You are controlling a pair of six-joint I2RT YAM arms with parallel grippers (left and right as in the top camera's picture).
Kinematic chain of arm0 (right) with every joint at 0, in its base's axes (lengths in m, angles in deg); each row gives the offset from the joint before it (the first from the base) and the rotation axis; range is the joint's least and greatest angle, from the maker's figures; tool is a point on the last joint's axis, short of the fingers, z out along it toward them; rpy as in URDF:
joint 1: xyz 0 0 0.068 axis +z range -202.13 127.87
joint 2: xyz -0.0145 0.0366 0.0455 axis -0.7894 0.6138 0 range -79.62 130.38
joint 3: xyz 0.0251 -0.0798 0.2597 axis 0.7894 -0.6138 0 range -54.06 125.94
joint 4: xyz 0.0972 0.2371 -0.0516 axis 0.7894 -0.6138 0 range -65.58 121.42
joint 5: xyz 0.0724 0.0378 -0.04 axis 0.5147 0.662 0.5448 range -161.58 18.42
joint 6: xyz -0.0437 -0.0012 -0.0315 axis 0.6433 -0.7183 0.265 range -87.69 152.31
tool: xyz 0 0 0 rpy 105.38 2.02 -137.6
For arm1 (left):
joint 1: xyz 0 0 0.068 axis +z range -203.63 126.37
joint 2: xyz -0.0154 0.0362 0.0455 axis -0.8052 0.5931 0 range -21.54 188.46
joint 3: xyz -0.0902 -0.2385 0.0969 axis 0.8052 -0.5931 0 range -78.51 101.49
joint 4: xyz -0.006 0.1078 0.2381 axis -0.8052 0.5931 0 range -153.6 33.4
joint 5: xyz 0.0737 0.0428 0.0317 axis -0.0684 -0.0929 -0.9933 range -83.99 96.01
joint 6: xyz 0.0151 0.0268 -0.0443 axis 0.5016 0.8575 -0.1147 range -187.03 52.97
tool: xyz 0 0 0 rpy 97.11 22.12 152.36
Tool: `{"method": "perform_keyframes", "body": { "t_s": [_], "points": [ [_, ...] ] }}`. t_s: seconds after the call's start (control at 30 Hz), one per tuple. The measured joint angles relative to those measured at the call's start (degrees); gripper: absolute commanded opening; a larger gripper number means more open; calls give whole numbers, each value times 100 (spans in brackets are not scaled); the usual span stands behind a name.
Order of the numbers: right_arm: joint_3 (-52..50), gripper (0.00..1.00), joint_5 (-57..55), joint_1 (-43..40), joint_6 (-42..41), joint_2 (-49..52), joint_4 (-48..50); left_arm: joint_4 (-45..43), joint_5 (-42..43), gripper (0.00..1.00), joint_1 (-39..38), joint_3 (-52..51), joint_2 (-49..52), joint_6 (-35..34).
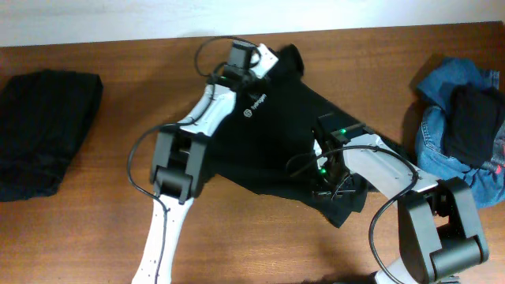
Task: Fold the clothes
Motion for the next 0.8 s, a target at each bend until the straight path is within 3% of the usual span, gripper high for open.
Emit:
{"method": "perform_keyframes", "body": {
  "t_s": [0.4, 0.73, 0.8],
  "points": [
    [0, 10, -9, 0, 0, 0, 4, -481, -234, 0, 1093, 11, 122, -404],
    [0, 19, -243, 0, 4, 0, 160, -125, -256, 1, 1644, 361, 225, -776],
    [0, 23, -262, 0, 11, 0, 247, 33, -267, 8, 1646, 546, 278, -793]
  ]
}}
